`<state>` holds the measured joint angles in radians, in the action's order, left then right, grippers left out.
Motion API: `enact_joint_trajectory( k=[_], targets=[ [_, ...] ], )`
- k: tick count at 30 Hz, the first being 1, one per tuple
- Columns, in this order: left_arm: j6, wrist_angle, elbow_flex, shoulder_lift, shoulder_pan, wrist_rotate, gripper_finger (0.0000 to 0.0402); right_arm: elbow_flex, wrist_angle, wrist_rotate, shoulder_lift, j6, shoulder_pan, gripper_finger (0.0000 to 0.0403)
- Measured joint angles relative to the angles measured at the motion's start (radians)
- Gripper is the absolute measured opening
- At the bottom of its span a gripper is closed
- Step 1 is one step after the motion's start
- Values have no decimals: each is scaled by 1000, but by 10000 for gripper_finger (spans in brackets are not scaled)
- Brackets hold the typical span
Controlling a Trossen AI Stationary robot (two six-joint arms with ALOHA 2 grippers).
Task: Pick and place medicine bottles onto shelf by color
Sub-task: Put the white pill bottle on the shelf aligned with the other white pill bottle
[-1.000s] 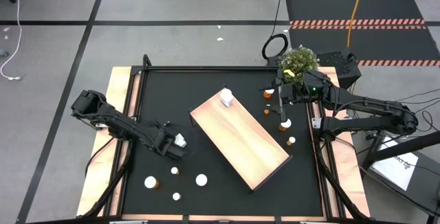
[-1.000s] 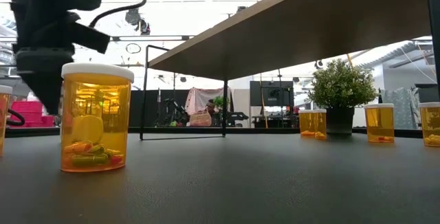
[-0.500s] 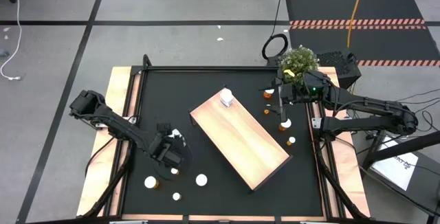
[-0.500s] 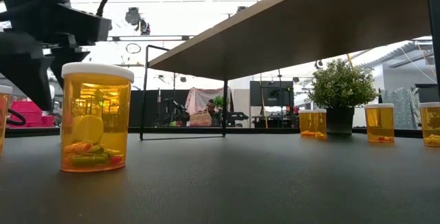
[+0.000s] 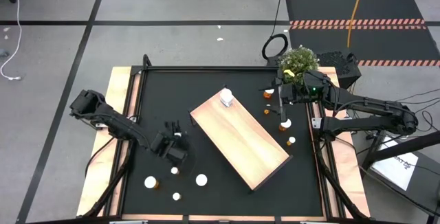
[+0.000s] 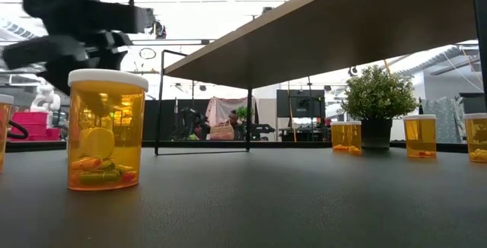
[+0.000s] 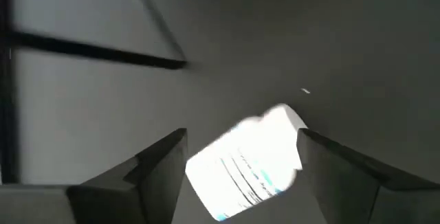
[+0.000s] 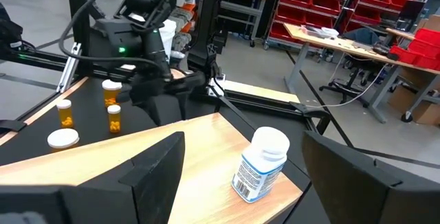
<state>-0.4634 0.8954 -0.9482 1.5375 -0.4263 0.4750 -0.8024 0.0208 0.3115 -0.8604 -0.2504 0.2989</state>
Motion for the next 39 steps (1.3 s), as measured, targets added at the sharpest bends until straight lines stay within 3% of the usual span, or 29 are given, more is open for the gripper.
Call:
enact_joint_trajectory(
  k=[11, 14, 26, 30, 39],
  targets=[
    [-440, -31, 71, 0, 94, -24, 209, 0, 0, 0, 0, -4, 0, 283],
    [-437, -67, 90, 0, 99, -30, 199, 0, 0, 0, 0, -4, 0, 283],
    [-138, 10, 87, -9, 66, -77, 198, 0, 0, 0, 0, -4, 0, 283],
    [-167, 53, 65, -50, 58, -86, 200, 0, 0, 0, 0, -5, 0, 283],
    [-399, 86, 57, -151, 10, -54, 200, 0, 7, 0, 0, -2, 0, 283]
  ],
)
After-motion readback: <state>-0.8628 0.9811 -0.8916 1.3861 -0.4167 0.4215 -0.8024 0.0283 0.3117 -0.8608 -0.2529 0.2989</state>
